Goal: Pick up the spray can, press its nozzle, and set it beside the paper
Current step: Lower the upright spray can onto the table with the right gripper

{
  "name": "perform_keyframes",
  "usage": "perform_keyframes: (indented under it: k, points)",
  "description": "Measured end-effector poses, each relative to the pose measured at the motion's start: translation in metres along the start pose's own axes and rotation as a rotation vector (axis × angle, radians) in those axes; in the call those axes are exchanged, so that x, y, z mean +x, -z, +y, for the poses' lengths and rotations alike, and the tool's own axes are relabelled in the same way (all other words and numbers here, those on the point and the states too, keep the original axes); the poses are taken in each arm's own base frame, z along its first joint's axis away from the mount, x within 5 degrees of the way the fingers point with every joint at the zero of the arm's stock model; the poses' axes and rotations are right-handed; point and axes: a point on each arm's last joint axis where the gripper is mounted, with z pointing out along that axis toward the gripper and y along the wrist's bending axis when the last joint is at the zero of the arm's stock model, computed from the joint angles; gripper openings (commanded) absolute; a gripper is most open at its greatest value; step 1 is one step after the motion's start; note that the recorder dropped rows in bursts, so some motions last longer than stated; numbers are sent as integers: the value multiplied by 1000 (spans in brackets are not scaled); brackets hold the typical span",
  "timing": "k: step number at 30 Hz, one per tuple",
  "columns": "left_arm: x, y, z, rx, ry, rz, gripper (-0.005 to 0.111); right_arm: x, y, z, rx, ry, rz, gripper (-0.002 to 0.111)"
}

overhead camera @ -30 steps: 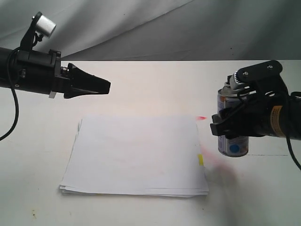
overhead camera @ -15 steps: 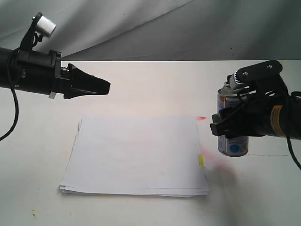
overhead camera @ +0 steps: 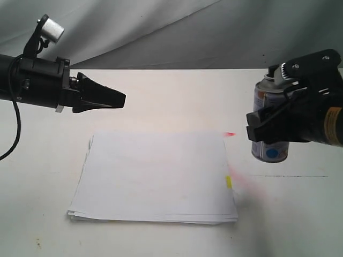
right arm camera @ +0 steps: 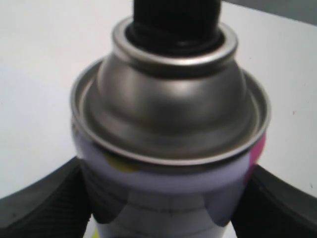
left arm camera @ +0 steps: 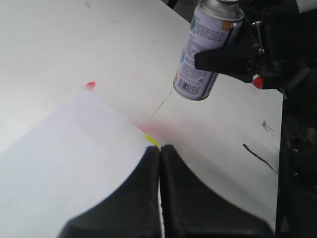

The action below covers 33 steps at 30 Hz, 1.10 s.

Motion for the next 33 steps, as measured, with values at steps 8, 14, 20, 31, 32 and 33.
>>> perform_keyframes:
  k: [8, 14, 20, 31, 32, 33]
  points:
    - [0, 0, 0, 0, 0, 0, 0, -8, 14, -1, 0, 40, -55, 0]
    - [0, 0, 0, 0, -1, 0, 0, -12, 14, 3, -42, -5, -212, 0]
    - [0, 0, 0, 0, -1, 0, 0, 25, 11, -1, 12, -51, -265, 0]
    - [0, 0, 0, 0, -2, 0, 0, 58, -35, -2, 32, -106, -203, 0]
    - [0, 0, 0, 0, -2, 0, 0, 60, -37, -1, 33, -106, -197, 0]
    - [0, 0, 0, 0, -2, 0, 0, 61, -39, -1, 33, -106, -192, 0]
